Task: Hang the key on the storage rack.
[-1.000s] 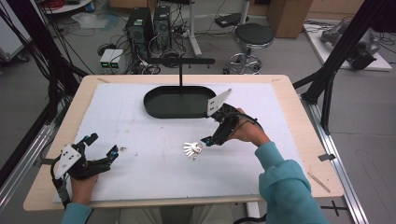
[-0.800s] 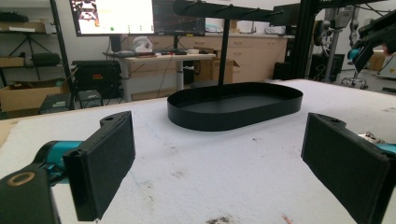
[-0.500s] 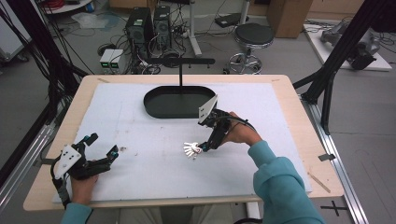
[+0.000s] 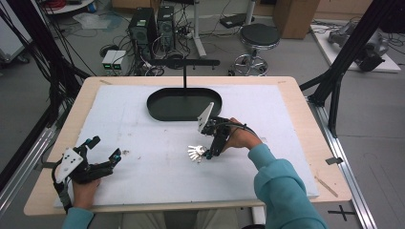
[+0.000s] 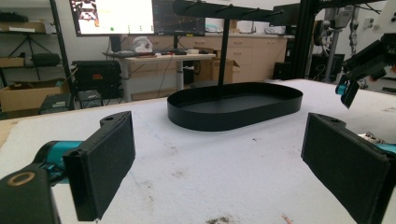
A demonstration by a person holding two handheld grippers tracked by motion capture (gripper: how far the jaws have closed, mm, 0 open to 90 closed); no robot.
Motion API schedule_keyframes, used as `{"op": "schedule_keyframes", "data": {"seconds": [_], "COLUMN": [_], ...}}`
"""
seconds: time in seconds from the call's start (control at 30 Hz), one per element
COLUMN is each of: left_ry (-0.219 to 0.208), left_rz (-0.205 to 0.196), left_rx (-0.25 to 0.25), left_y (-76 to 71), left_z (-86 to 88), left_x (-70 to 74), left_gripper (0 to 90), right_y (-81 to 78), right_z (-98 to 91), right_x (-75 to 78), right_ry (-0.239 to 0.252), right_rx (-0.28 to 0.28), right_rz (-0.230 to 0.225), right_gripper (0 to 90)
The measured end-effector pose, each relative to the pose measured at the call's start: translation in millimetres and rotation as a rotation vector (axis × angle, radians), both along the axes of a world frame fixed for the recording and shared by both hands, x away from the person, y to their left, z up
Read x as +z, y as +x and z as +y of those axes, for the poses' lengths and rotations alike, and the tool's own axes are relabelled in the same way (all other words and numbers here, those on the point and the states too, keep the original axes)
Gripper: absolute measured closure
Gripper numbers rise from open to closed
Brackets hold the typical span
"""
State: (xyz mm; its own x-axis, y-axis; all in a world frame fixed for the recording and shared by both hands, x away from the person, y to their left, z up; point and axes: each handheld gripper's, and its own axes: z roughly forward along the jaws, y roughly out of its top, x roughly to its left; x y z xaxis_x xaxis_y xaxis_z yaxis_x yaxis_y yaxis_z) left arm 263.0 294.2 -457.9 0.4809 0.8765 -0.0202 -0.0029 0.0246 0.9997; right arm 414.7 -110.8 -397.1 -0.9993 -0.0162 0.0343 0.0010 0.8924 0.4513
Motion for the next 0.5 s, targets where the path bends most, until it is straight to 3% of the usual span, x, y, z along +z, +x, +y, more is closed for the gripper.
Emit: {"op": "schedule_keyframes", "data": {"seconds": [0.17, 0.5], "left_ry": [-0.001, -0.001], "left_rz": [0.0, 0.001], "left_rx": [0.0, 0.0], "left_y": [0.0, -0.1], "left_z": [-0.2, -0.1], "left_x": [0.0, 0.0], "left_gripper": [10.3, 10.3], "right_y": [0.4, 2.0], "right_z": [2.5, 4.9], "right_x": [-3.9, -7.8], "right_ry": [-0.038, -0.041], "right_rx": [0.007, 0.015], "right_rz": [0.013, 0.038], "right_gripper": [12.6, 18.9]}}
